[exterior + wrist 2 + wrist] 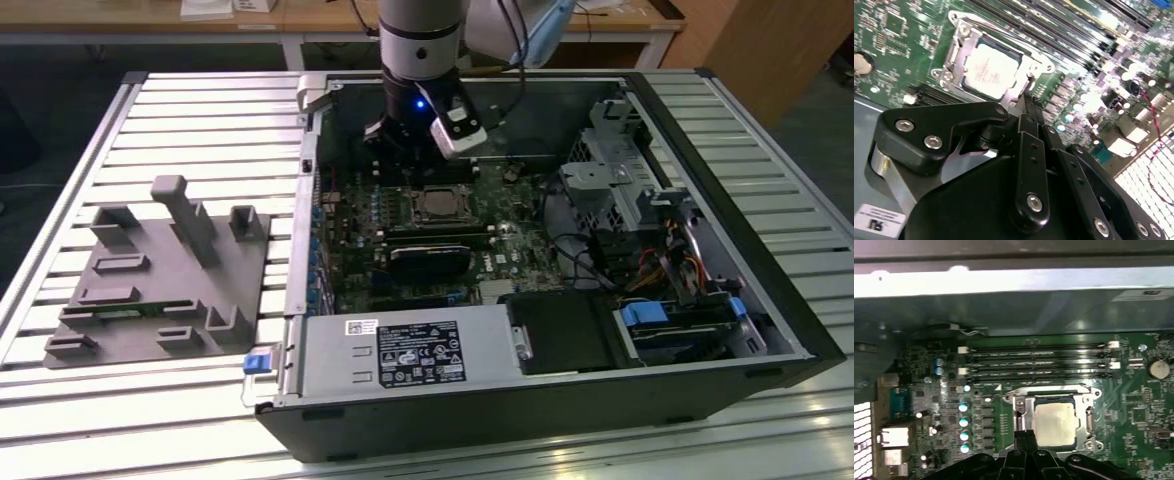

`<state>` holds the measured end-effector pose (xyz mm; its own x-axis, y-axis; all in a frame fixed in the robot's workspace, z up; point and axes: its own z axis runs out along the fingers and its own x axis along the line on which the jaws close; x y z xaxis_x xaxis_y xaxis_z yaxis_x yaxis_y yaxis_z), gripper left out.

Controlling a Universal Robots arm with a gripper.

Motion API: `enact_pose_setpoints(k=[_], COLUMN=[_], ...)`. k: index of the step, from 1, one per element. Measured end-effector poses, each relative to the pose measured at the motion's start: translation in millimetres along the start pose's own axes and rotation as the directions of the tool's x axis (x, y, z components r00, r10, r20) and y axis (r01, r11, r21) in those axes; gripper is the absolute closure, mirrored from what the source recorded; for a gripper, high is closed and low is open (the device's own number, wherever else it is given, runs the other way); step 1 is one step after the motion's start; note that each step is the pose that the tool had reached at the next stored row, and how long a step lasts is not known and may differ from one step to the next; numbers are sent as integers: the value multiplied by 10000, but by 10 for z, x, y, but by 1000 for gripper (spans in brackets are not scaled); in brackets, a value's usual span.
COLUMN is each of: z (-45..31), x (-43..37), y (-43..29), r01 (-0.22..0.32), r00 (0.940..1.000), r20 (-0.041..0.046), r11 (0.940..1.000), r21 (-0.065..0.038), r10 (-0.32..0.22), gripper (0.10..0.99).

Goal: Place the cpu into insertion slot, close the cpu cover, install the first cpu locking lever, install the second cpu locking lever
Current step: 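Install the first cpu locking lever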

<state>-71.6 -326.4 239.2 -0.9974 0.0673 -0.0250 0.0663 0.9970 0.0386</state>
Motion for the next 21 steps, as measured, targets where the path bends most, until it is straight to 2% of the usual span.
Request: enact_pose_setpoints(k=[7,9,10,11,13,17,19,21], z=[-5,-6,-6,-6,-7,-19,-31,-53], x=[174,211,225,235,253,267,269,269], y=[-12,-14,-16,-17,-21,-23,-23,-22], r01=[2,0,-3,-4,-12,-19,-27,-32], r00=[10000,10000,10000,10000,10000,10000,10000,10000], r20=[57,60,56,50,35,23,9,-2], r11=[10000,10000,9999,9997,9985,9966,9946,9930], r21=[-3,-61,-138,-256,-543,-822,-1035,-1183], r10=[-2,0,3,5,13,21,28,32], gripper=[980,980,980,980,980,980,980,980])
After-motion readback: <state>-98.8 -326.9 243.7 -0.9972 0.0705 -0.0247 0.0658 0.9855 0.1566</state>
